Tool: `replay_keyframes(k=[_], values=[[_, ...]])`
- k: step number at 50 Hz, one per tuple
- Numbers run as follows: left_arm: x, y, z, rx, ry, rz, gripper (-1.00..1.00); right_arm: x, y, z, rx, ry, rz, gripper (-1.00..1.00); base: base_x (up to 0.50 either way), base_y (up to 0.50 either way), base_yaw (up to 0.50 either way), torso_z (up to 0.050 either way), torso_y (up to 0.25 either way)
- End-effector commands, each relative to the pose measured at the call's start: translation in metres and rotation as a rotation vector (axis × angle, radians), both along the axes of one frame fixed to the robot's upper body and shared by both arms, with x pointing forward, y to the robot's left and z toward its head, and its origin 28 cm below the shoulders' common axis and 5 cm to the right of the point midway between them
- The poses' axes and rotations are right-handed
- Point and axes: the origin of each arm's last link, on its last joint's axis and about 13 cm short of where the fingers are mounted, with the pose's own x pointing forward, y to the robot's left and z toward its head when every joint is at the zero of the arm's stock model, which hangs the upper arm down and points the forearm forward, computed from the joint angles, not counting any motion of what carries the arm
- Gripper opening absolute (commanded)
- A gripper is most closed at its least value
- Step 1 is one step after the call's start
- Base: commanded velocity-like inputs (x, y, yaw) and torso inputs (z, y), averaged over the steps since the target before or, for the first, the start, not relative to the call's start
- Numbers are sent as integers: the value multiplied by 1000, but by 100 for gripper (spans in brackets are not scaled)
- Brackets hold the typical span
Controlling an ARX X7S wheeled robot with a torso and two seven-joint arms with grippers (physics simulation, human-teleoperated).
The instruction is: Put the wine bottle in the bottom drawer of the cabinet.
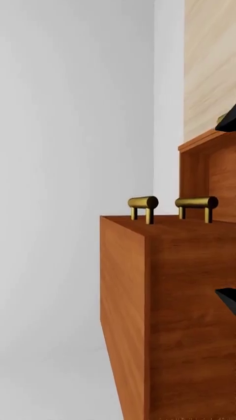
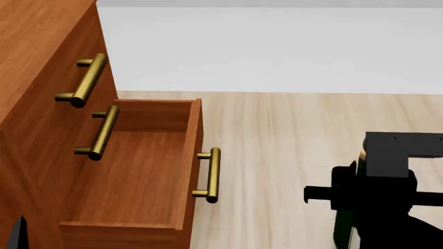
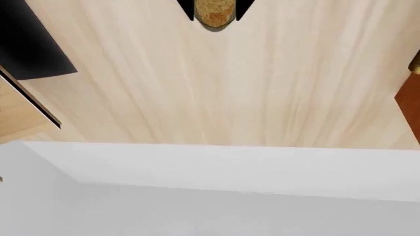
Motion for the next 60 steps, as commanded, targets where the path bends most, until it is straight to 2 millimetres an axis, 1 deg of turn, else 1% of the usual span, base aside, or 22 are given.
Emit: replay_keyframes(k=[1, 2, 11, 21, 31, 38, 41, 45, 47, 48, 53, 55, 60], values=[[1, 1, -1, -3, -2, 3, 100, 0, -1, 23, -29, -69, 2, -100, 0, 0, 0, 0, 0], [1, 1, -1, -4, -2, 4, 100, 0, -1, 25, -29, -73, 2, -100, 0, 0, 0, 0, 0], [1, 1, -1, 0, 4, 8, 100, -7, 7, 71, -29, -152, 38, -100, 0, 0, 0, 0, 1], [2, 2, -2, 4, 10, 15, 100, -8, 16, 109, -66, -190, 73, -100, 0, 0, 0, 0, 0], [1, 3, -1, 1, 10, 18, 100, -7, 29, 146, -87, -187, 117, -100, 0, 0, 0, 0, 1], [1, 3, -2, -1, 9, 20, 100, -6, 43, 179, -102, -198, 151, -100, 0, 0, 0, 0, 1], [1, 4, -1, -3, 8, 22, 100, -4, 49, 190, -109, -202, 171, -100, 0, 0, 0, 0, 0], [0, 5, -1, -4, 7, 23, 100, -3, 57, 201, -93, -204, 197, -100, 0, 0, 0, 0, 0], [0, 5, -2, -4, 8, 23, 100, -2, 61, 205, -116, -201, 200, -100, 0, 0, 0, 0, 0], [1, 6, -2, -6, 9, 23, 100, -2, 63, 208, -88, -198, 225, -100, 0, 0, 0, 0, 0], [1, 6, -2, -1, 6, 28, 100, 1, 70, 218, -136, -186, 210, -100, 0, 0, 0, 0, 2], [1, 5, -3, 0, 10, 28, 100, 2, 76, 223, -149, -183, 226, -100, 0, 0, 0, 0, 0], [1, 6, -2, -5, 10, 29, 100, 8, 86, 231, -118, -178, 268, -100, 0, 0, 0, 0, 0]])
